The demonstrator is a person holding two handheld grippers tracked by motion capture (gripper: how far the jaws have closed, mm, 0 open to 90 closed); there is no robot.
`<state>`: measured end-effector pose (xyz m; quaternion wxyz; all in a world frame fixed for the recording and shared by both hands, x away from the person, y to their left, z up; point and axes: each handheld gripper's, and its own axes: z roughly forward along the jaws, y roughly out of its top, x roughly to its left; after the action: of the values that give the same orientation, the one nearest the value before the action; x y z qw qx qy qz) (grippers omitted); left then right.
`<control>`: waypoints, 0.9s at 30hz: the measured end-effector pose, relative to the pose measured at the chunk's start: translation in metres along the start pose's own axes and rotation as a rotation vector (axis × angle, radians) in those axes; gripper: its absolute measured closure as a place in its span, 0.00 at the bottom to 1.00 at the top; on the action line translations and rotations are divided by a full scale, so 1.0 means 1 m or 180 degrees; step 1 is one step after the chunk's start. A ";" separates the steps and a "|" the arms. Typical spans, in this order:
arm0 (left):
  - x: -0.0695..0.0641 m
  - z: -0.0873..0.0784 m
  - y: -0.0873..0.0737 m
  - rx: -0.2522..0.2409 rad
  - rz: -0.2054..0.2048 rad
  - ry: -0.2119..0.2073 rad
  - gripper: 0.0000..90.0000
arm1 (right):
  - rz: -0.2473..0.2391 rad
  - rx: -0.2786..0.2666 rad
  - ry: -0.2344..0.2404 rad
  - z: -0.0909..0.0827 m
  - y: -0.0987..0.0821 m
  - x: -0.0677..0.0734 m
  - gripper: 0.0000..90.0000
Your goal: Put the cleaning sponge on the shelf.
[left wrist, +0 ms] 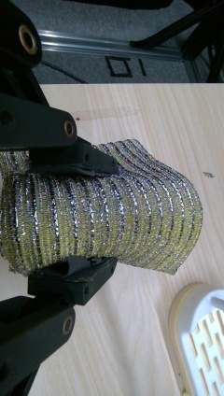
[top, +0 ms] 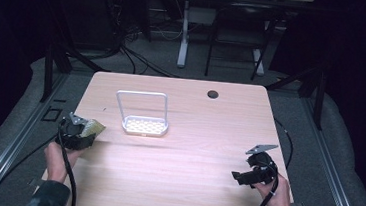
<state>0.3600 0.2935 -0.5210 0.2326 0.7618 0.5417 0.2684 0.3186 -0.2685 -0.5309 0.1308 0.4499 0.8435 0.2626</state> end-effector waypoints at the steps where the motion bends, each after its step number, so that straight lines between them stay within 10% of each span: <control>1: 0.000 0.000 0.000 0.0000 0.0000 0.0000 0.59 | -0.0001 -0.0002 -0.0002 0.000 0.000 0.000 0.12; 27: -0.020 -0.015 0.004 -0.0074 0.0127 -0.0092 0.59 | 0.0008 -0.0026 0.0005 -0.002 0.000 0.000 0.12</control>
<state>0.3477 0.2742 -0.5105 0.2439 0.7735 0.5198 0.2682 0.3176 -0.2687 -0.5293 0.1317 0.4502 0.8419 0.2666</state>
